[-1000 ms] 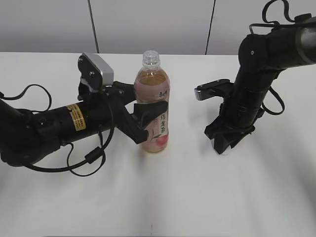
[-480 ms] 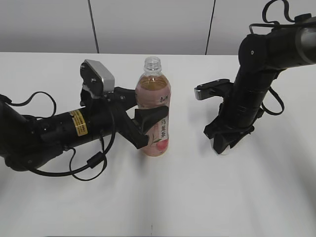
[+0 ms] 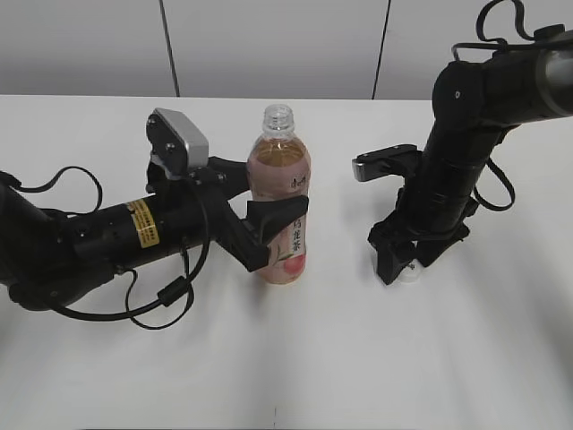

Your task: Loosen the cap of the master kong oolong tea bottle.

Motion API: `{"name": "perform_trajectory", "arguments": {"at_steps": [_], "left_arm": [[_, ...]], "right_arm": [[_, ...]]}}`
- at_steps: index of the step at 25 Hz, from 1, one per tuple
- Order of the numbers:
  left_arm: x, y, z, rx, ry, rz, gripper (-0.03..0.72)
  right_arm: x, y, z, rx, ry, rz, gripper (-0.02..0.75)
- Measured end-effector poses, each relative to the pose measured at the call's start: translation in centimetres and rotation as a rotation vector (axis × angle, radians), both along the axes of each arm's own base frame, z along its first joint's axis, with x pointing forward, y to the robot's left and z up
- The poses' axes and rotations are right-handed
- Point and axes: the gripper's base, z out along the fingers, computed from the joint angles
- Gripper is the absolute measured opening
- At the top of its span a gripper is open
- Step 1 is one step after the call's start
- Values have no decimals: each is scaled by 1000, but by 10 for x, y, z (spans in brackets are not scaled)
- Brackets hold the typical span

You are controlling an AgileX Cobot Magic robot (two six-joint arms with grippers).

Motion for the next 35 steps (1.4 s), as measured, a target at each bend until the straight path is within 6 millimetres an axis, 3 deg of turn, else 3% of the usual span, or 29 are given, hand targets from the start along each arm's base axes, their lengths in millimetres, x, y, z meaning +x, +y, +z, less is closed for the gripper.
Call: {"name": "perform_trajectory", "arguments": {"at_steps": [12,17,22,28,35], "left_arm": [[-3,3,0,-26,11,-2,581],[-8,30,-12,1,81,66,588],[-20,54,-11,8,137,130,587],[-29,59,34,35,55,136,559],[-45,77,93,167,19,262,552]], "right_arm": [[-2,0,0,-1,28,-9,545],[-3,0,7,5,18,-11,545],[-5,-1,37,26,-32,-35,545],[-10,-2,77,64,-115,-65,545],[-17,-4,101,85,-147,-87,545]]}}
